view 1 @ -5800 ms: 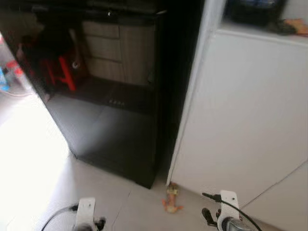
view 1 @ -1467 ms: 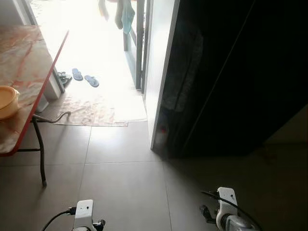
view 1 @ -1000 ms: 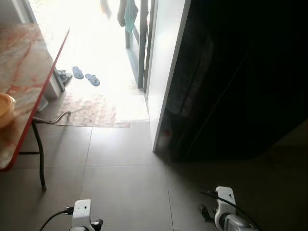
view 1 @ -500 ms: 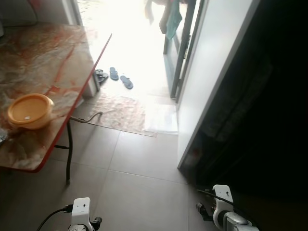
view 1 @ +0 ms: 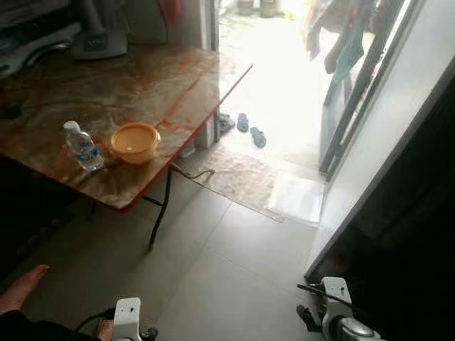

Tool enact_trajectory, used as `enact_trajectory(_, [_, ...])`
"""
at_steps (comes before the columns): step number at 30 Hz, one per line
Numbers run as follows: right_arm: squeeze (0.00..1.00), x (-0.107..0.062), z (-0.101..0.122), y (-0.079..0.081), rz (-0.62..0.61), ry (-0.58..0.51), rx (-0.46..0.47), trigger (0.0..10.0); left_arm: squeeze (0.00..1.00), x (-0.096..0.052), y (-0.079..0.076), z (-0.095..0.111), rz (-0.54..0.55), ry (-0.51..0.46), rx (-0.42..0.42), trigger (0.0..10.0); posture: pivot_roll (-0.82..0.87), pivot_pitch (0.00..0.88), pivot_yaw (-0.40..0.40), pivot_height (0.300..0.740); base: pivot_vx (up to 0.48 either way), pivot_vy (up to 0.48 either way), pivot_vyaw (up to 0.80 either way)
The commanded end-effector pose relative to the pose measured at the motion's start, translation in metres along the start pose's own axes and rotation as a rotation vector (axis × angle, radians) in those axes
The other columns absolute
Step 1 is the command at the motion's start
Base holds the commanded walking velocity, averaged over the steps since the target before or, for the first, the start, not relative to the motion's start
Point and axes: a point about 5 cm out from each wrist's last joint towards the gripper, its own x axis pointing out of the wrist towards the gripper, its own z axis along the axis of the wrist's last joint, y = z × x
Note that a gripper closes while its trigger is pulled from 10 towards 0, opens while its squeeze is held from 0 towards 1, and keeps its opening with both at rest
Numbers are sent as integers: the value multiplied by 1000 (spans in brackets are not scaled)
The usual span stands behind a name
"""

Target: Restocking fridge

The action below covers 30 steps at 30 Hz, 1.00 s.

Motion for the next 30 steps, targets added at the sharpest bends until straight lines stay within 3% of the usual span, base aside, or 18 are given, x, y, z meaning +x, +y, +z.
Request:
enact_trajectory(1, [0,1,0,5,11,-4,6,10000,0,-1,6,-8,9,31,13,10000,-108,30,-30,740,0,0,444])
enact_trajectory(25, [0,1,-1,7,12,-5,8,10000,0,-1,7,-8,9,32,20,10000,-112,27,-26,740,0,0,414])
enact_trajectory(30, [0,2,2,8,1,-11,42,10000,0,-1,9,-4,13,24,17,10000,-116,67,-19,740,229,0,0])
